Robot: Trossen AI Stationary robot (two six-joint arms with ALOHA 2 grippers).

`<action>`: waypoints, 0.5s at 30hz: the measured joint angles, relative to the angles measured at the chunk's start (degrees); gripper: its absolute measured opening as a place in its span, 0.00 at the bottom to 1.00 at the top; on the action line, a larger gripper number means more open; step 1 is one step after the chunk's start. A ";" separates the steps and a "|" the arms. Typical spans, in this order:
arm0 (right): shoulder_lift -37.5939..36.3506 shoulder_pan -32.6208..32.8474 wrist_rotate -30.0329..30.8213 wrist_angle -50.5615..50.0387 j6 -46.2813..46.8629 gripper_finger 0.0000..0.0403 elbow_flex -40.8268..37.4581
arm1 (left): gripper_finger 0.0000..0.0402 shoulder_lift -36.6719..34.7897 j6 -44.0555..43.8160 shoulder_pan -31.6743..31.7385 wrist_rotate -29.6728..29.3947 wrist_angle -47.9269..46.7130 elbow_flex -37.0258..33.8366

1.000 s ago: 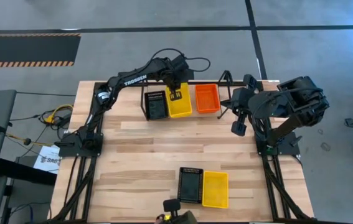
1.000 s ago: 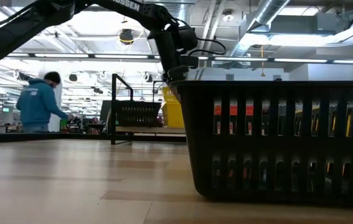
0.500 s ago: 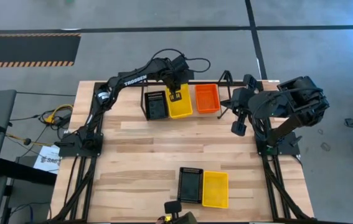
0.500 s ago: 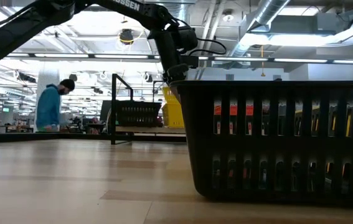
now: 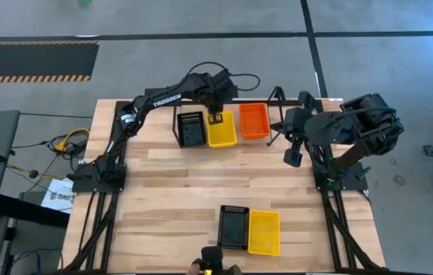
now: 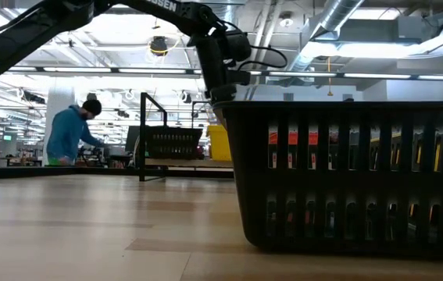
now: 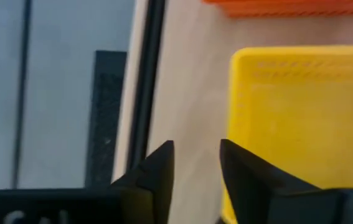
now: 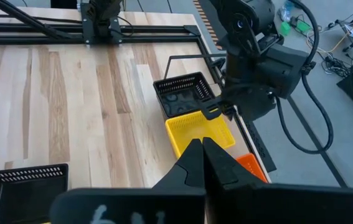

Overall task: Stack baskets on shelf by color
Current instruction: Stack the black bin on top of the other black bin on the shelf

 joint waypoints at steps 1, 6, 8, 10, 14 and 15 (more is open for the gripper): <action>0.00 0.00 0.00 -0.02 0.00 0.01 0.00 | 0.31 0.01 0.00 0.00 -1.43 0.00 0.00; 0.00 -0.03 0.00 -0.02 -0.18 0.01 0.00 | 0.39 0.01 -2.20 -0.07 -6.82 -1.68 1.31; 0.00 -0.04 0.02 -0.02 -0.59 0.01 0.00 | 0.40 -0.02 -3.91 -0.07 -6.04 -2.45 2.94; 0.00 -0.04 0.02 -0.02 -1.96 0.01 0.00 | 0.39 -0.02 -5.71 -0.11 -2.43 -4.01 4.98; 0.00 -0.45 0.15 0.00 -3.21 0.01 0.00 | 0.36 -0.18 -9.62 -0.26 9.70 -10.69 9.78; 0.00 -0.63 0.16 0.00 -3.22 0.01 0.00 | 0.35 -0.20 -10.75 -0.30 13.90 -13.43 10.55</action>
